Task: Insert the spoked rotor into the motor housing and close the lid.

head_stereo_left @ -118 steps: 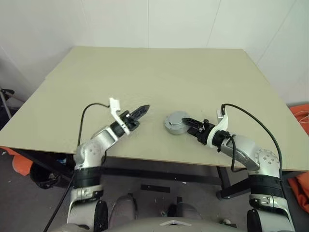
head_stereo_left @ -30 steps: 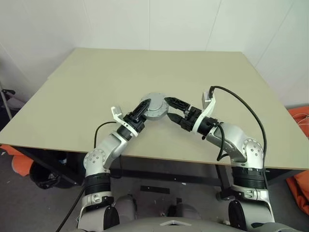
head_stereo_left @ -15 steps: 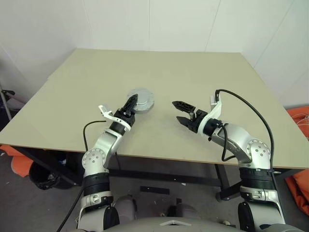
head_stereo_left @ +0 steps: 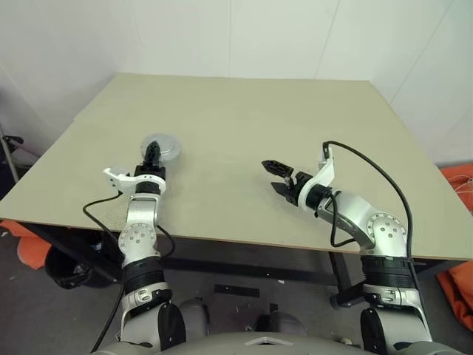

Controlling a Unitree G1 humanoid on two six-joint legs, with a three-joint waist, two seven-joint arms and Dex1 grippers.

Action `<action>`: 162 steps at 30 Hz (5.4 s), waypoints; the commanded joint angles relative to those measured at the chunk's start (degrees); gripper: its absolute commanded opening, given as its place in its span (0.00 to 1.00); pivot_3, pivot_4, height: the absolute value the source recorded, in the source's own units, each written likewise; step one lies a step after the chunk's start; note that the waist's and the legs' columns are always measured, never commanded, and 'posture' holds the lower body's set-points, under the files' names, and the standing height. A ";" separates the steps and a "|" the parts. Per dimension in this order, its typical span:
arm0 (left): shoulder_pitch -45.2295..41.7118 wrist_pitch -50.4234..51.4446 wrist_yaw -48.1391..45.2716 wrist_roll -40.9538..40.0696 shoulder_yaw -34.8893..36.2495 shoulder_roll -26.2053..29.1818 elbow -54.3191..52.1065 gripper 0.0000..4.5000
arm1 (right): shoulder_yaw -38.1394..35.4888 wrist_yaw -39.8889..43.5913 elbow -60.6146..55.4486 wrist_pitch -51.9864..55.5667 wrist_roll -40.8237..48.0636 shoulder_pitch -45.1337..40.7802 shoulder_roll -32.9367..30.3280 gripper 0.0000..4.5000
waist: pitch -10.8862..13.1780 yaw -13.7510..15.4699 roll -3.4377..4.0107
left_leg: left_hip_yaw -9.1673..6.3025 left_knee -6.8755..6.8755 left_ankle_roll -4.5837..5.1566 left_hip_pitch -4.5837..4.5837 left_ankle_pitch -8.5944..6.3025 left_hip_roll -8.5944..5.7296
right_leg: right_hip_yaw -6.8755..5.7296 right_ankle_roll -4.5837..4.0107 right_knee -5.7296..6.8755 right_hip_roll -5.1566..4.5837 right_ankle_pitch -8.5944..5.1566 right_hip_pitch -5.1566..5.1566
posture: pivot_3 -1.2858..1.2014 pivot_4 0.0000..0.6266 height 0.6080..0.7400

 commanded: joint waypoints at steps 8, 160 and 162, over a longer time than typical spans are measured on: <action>-4.32 -5.72 4.85 3.55 2.15 0.96 4.66 0.47 | -0.70 1.16 -1.26 1.27 -0.45 -1.37 0.29 1.00 | 0.03 -0.03 -0.19 | -0.03 0.04 0.00 0.06 0.00 0.00 | -0.01 0.01 0.01 0.00 0.01 0.08 | 0.52 0.00 1.00; 17.28 -24.12 -8.29 56.55 -36.76 20.12 -6.27 0.95 | 12.16 30.68 -8.35 -46.17 -84.48 19.86 -3.39 0.96 | 0.05 -1.79 -0.21 | -0.29 -0.02 0.29 0.27 -0.20 -0.08 | 0.05 -0.19 -0.24 0.04 -0.19 0.38 | 0.52 0.00 1.00; 17.61 -24.30 -8.69 56.43 -36.00 19.24 -6.18 0.85 | 10.57 29.81 -7.79 -46.47 -84.86 20.14 -1.82 0.85 | 0.05 -1.89 -0.20 | -0.25 -0.02 0.31 0.24 -0.20 -0.08 | 0.09 -0.22 -0.20 0.05 -0.17 0.31 | 0.52 0.00 1.00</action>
